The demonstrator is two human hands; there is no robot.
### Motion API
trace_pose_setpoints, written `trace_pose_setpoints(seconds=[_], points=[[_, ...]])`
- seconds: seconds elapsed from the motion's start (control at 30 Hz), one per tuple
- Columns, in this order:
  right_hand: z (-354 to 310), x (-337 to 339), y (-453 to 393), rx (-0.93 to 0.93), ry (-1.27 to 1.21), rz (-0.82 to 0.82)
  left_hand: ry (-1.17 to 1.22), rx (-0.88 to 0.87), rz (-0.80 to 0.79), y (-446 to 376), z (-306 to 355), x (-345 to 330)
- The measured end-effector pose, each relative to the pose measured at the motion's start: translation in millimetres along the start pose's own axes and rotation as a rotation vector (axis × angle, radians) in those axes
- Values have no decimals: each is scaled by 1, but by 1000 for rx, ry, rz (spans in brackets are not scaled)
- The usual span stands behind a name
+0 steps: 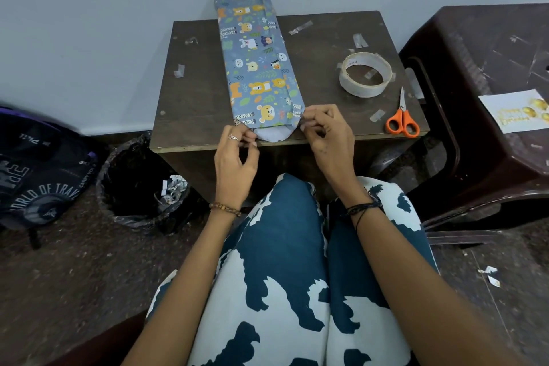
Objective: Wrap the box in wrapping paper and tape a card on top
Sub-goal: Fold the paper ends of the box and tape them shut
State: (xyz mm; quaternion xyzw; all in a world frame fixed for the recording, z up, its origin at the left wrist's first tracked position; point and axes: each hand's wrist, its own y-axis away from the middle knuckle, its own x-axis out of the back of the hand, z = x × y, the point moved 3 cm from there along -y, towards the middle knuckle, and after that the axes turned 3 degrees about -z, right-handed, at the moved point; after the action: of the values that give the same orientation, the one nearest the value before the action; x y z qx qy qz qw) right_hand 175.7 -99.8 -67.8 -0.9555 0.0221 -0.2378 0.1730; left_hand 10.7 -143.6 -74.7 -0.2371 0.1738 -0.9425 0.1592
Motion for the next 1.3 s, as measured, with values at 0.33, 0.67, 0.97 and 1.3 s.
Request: trace_pose_setpoints(seconds=[0.33, 0.67, 0.97, 1.3], points=[[-2, 3, -3, -104, -124, -57, -121, 135, 78, -11, -10, 19], [-2, 1, -4, -65, -49, -60, -68, 235, 59, -14, -10, 24], [-2, 1, -6, -70, -48, -37, -42, 225, -7, -14, -13, 29], [-4, 2, -6, -82, -28, -37, -220, 225, 75, -22, -11, 22]])
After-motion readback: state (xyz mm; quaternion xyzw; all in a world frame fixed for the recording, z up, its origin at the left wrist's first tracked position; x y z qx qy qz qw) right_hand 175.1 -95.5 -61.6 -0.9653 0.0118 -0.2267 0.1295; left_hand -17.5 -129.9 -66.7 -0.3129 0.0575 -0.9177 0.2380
